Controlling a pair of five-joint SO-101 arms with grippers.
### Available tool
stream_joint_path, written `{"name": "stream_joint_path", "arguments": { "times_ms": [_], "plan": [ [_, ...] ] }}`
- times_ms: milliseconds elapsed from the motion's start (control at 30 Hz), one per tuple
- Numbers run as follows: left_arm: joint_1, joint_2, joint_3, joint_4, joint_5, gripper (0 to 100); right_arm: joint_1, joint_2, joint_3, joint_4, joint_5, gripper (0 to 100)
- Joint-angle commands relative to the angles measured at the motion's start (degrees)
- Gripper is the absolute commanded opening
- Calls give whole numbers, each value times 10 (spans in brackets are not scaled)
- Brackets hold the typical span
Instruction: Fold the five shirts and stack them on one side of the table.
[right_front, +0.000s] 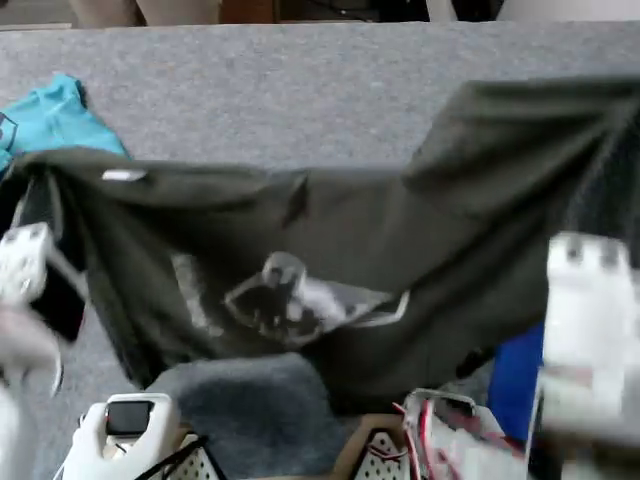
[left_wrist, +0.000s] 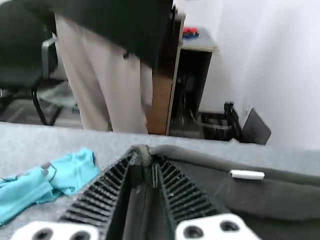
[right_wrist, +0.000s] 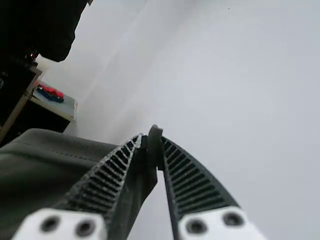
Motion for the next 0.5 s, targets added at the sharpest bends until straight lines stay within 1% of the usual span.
{"name": "stream_joint_path", "arguments": {
  "times_ms": [0, 100, 200, 267, 367, 467],
  "plan": [
    [-4, 12, 130, -112, 1, 18, -7, 66, 49, -7, 5, 5],
    [-5, 12, 265, -246, 1, 18, -7, 124, 106, -46, 3, 5],
    [-5, 18, 399, -398, 0, 18, -7, 193, 167, -116, 1, 5],
    [-5, 38, 466, -495, -2, 18, -15, 241, 197, -169, 2, 5],
    [-5, 108, 513, -624, 2, 18, -30, 313, 222, -232, 4, 5],
    [-11, 212, 499, -720, 14, 18, -47, 382, 221, -279, 4, 5]
  ]
}}
